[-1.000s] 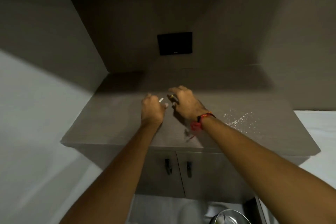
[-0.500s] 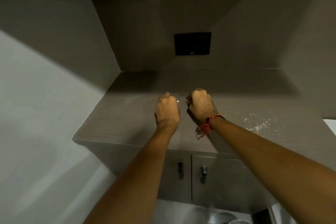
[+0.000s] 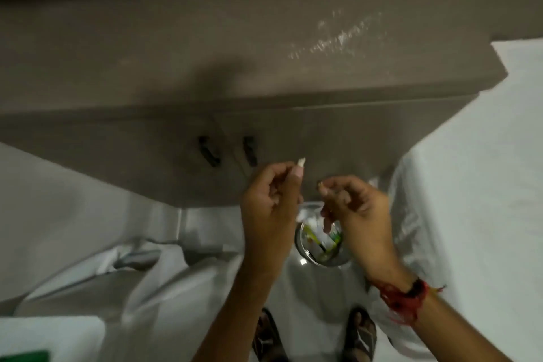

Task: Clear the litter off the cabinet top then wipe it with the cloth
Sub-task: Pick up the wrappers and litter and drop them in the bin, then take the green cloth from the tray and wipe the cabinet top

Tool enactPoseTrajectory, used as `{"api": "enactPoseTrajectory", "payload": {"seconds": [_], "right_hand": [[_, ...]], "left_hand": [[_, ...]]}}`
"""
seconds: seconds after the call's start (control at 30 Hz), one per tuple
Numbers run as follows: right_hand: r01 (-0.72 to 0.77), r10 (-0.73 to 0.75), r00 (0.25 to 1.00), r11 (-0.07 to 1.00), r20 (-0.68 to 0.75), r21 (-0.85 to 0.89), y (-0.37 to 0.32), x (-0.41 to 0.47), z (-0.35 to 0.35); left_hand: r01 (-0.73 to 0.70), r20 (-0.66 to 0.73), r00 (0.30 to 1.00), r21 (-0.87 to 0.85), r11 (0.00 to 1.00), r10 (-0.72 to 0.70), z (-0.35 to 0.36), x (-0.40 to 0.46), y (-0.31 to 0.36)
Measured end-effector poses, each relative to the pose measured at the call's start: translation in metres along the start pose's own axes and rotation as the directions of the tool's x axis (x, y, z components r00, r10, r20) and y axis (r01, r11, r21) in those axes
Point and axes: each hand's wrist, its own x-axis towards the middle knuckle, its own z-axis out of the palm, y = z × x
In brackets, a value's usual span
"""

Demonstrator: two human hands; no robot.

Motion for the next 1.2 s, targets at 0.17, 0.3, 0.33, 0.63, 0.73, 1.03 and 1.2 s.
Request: {"api": "enactPoseTrajectory", "payload": {"seconds": [0.17, 0.3, 0.33, 0.63, 0.73, 1.03, 1.2], "right_hand": [[-0.437, 0.404, 0.898, 0.866, -0.175, -0.242, 0.171, -0.015, -0.052], [-0.519, 0.462, 0.854, 0.725, -0.239, -0.453, 0.252, -0.003, -0.062], [-0.536, 0.483, 0.841, 0.678, -0.245, -0.502, 0.264, -0.001, -0.065], [-0.445, 0.555, 0.829, 0.584, -0.066, -0.679, 0.293, -0.015, -0.083], [-0.345, 0.505, 0.863, 0.601, 0.007, -0.721, 0.27, -0.02, -0.078], [0.401, 0.035, 0.855, 0.588, 0.517, -0.703, 0.113, -0.037, 0.026], [0.743, -0.178, 0.601, 0.484, 0.779, -0.462, 0.015, -0.071, 0.127]], "left_hand": [[0.397, 0.061, 0.901, 0.28, 0.874, -0.429, 0.046, -0.036, -0.166], [0.472, 0.021, 0.812, 0.562, 0.679, -0.583, 0.073, -0.038, -0.266], [0.471, 0.028, 0.796, 0.599, 0.647, -0.605, 0.077, -0.039, -0.282], [0.408, 0.117, 0.81, 0.591, 0.696, -0.574, 0.065, -0.056, -0.302], [0.354, 0.119, 0.859, 0.565, 0.745, -0.498, 0.05, -0.054, -0.276], [0.021, -0.029, 1.0, 0.645, 0.764, -0.003, -0.044, -0.044, -0.099], [0.053, -0.253, 0.927, 0.82, 0.569, 0.278, -0.153, -0.068, -0.001]]}}
